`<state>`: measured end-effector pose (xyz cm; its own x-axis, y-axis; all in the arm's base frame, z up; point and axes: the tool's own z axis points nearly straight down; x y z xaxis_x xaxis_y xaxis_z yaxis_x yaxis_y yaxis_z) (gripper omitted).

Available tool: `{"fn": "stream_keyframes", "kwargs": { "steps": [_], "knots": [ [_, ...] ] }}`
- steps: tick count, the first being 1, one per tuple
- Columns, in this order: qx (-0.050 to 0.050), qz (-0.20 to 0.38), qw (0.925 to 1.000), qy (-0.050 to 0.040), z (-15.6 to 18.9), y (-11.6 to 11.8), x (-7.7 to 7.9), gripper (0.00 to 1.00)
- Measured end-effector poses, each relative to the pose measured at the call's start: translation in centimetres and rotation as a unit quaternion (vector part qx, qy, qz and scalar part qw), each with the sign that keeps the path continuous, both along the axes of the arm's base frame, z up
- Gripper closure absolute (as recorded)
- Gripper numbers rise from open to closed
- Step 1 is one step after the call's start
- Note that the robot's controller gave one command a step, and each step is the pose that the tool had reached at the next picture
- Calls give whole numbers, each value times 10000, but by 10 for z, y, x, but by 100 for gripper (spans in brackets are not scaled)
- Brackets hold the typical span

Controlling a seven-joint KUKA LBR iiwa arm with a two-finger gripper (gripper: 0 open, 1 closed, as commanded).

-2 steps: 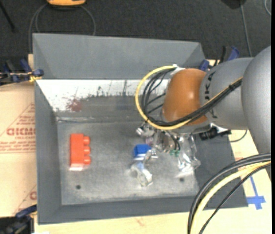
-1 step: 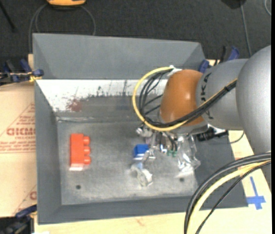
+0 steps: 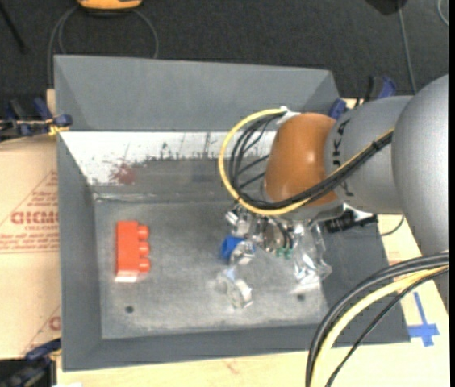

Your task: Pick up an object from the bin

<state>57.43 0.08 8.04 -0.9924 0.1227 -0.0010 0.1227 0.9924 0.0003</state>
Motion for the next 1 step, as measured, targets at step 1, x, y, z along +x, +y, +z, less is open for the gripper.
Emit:
{"fn": "stream_keyframes", "kwargs": {
  "steps": [1],
  "knots": [
    [-4, 12, 10000, -35, 35, -1, 2, 100]
  ]
}}
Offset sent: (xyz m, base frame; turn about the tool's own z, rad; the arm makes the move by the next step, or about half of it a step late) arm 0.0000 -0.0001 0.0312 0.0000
